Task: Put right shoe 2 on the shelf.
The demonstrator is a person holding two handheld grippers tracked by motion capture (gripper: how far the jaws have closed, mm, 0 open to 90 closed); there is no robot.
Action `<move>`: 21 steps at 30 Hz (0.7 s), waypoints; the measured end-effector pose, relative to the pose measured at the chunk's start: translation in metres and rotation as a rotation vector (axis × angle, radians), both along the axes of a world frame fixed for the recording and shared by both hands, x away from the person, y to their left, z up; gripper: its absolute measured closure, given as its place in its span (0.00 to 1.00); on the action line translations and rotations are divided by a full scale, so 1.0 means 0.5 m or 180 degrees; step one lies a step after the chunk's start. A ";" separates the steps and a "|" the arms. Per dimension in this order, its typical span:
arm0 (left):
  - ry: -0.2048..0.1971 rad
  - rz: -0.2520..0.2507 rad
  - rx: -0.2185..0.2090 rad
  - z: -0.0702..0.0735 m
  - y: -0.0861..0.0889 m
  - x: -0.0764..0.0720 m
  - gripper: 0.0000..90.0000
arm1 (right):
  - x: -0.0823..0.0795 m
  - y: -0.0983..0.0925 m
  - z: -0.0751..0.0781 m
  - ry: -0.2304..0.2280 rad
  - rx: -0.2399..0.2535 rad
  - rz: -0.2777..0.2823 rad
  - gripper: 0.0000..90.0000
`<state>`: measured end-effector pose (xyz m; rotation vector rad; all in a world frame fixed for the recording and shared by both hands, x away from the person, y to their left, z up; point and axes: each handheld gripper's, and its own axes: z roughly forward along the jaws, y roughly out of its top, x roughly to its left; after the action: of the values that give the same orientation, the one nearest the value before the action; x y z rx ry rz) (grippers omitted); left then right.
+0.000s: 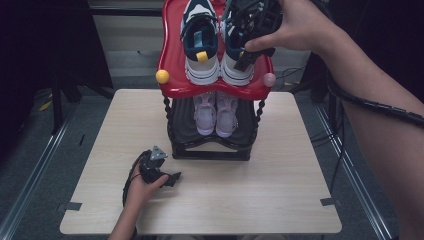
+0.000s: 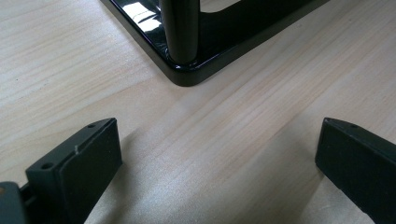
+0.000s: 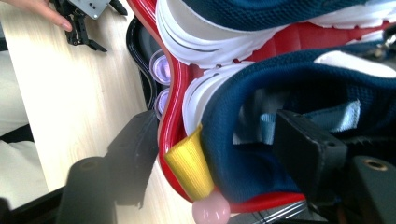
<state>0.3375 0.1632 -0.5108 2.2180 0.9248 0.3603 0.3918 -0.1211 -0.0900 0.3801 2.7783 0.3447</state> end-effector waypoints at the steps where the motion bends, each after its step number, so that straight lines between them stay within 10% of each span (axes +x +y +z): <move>1: 0.0000 0.0001 -0.0001 0.000 0.000 0.000 0.00 | -0.001 -0.001 0.001 0.0018 -0.0011 0.0003 0.32; 21: -0.0002 0.0025 -0.0030 -0.001 -0.001 -0.001 0.00 | -0.020 -0.028 0.014 0.0324 -0.0253 -0.0093 0.21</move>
<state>0.3372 0.1626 -0.5112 2.2062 0.9333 0.3596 0.3817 -0.1353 -0.0827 0.4298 2.8719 0.2128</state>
